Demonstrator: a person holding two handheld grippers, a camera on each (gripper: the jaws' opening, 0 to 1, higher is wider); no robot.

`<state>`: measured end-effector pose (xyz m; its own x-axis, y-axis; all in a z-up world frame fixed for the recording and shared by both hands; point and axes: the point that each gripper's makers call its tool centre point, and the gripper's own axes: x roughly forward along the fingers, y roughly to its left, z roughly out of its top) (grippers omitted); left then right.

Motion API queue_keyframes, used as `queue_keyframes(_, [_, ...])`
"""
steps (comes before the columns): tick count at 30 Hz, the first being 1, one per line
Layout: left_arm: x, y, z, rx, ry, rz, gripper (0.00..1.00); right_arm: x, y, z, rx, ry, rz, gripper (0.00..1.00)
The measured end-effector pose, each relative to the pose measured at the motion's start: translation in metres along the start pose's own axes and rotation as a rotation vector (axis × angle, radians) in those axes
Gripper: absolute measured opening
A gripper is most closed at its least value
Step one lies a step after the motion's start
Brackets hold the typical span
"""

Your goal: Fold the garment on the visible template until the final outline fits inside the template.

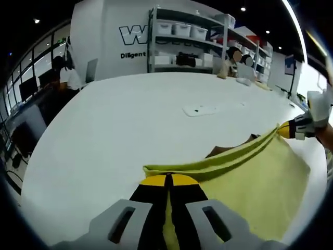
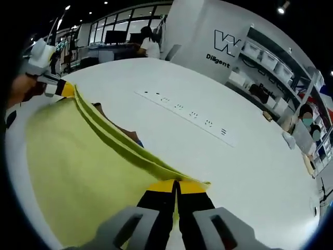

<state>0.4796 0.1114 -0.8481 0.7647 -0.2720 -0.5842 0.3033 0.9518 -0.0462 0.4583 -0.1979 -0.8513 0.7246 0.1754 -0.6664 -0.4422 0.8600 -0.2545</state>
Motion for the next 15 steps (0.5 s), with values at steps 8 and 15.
queue_keyframes(8, [0.0003, 0.0014, 0.0009, 0.001, -0.005, 0.007, 0.00, 0.0015, 0.0010, 0.0005, 0.000, -0.001, 0.004, 0.00])
queue_keyframes(15, [0.0024, 0.0001, -0.0067, 0.011, 0.020, 0.001, 0.00, 0.0017, 0.0033, -0.0014, 0.000, 0.006, 0.012, 0.00])
